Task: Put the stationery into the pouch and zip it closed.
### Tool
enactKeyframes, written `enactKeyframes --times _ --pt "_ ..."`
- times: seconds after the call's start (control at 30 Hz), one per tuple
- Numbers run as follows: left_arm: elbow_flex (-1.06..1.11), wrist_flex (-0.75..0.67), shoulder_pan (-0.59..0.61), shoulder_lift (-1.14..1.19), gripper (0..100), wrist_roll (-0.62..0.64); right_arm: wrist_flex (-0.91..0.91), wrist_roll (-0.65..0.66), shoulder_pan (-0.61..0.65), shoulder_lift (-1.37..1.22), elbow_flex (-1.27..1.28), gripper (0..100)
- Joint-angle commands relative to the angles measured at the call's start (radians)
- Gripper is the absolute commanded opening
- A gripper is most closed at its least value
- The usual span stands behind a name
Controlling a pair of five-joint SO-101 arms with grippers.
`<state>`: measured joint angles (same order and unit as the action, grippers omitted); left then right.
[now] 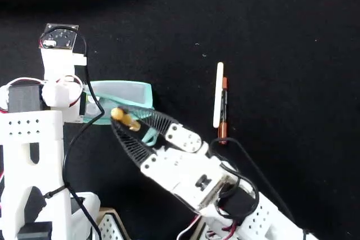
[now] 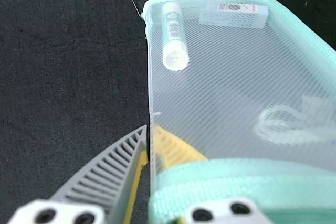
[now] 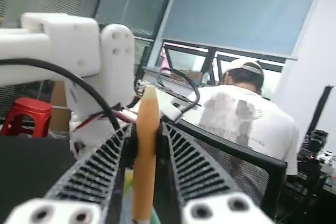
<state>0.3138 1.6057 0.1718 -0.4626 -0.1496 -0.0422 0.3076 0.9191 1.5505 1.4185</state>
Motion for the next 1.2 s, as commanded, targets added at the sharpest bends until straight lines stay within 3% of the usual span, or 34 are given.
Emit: enactKeyframes --times 0.0,0.23,0.47,0.57,0.73,0.9,1.17 --pt "0.058 -0.011 0.005 0.014 3 0.008 -0.020 0.002 -0.021 -0.008 -0.007 1.3" --pt "0.058 -0.011 0.004 0.014 3 0.008 -0.018 0.006 0.055 -0.021 -0.222 1.3" --pt "0.056 -0.009 0.004 0.014 3 0.008 -0.026 0.008 0.061 -0.136 -0.263 1.3" --pt "0.056 -0.009 0.005 0.014 3 0.008 -0.133 0.008 0.060 -0.223 -0.274 1.3" --pt "0.056 -0.008 0.008 0.014 3 0.008 -0.233 0.008 0.052 -0.355 -0.272 1.3" --pt "0.056 -0.006 0.008 0.014 3 0.008 -0.239 0.000 -0.043 -0.420 -0.248 1.3" --pt "0.058 -0.011 0.010 0.015 3 0.008 -0.288 0.000 -0.081 -0.421 -0.045 1.3"
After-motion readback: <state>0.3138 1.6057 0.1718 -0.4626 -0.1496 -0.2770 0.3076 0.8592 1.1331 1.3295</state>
